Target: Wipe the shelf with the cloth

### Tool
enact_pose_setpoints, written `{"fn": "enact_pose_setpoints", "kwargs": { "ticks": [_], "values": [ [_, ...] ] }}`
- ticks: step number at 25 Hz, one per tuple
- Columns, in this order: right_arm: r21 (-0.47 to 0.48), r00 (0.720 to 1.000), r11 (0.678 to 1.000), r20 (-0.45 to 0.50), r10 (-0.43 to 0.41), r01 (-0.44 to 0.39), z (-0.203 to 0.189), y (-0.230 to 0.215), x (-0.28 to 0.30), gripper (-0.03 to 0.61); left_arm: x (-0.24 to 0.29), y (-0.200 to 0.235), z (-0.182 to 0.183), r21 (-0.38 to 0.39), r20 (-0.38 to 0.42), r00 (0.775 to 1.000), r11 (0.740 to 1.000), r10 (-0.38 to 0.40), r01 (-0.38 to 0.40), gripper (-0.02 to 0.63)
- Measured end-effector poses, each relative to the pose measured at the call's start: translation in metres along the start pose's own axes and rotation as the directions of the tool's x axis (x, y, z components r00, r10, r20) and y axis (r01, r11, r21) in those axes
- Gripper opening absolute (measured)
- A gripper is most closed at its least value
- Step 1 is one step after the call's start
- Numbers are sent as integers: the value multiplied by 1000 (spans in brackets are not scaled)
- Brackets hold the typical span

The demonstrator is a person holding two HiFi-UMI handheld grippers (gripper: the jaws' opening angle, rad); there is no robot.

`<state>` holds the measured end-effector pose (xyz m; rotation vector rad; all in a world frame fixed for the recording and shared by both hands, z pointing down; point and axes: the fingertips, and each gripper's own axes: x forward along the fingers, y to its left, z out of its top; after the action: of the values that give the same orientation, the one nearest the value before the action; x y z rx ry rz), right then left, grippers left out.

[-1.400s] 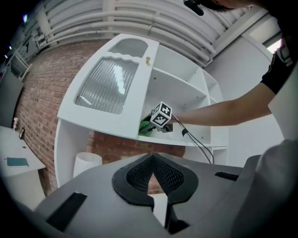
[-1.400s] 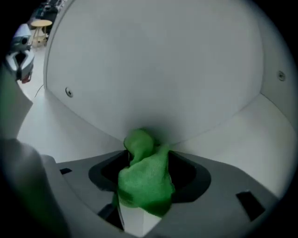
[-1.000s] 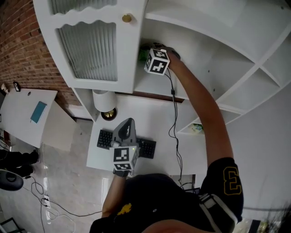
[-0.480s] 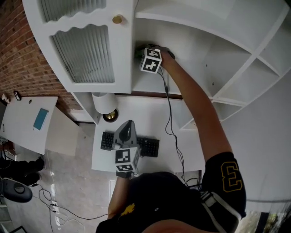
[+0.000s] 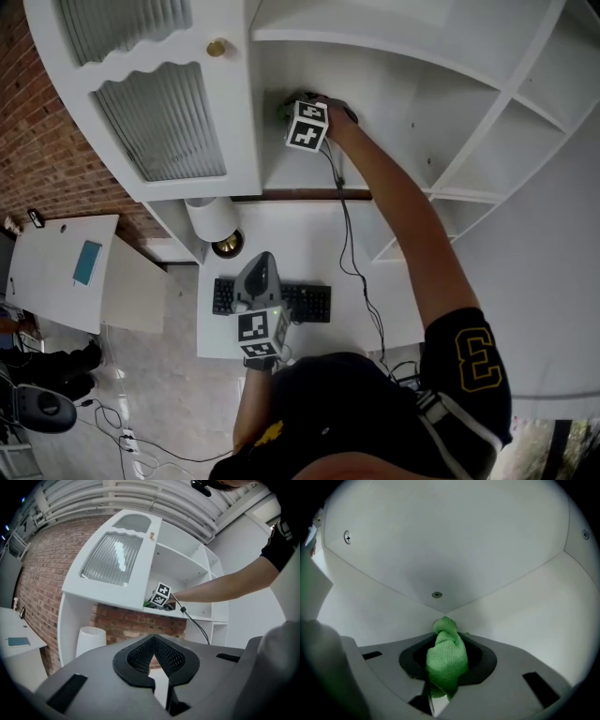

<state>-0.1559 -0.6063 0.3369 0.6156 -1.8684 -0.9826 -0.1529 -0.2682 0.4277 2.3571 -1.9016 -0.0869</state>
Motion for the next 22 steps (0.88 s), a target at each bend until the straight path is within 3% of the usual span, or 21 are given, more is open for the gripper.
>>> {"fn": "enact_pose_setpoints", "kwargs": {
  "ticks": [3,7,12,22],
  "values": [
    [20,1000,1000,-21,-2,3,-13,3,-5,83,-1,-7,-5,-19,-2,1000,1000,-8,8,18],
    [81,998,997,-55,-14,18,-30,-1,-10,83,5,-18,1,17,-15,999,999,-47,48,18],
    [246,993,967,-116,-35,63,-62,-9,-22,80,16,-21,17,70,-4,996,993,-92,92,18],
    [400,978,911,-209,-14,98,-111,-16,-39,78,32,-44,22,108,-20,987,981,-161,162,18]
  ]
}}
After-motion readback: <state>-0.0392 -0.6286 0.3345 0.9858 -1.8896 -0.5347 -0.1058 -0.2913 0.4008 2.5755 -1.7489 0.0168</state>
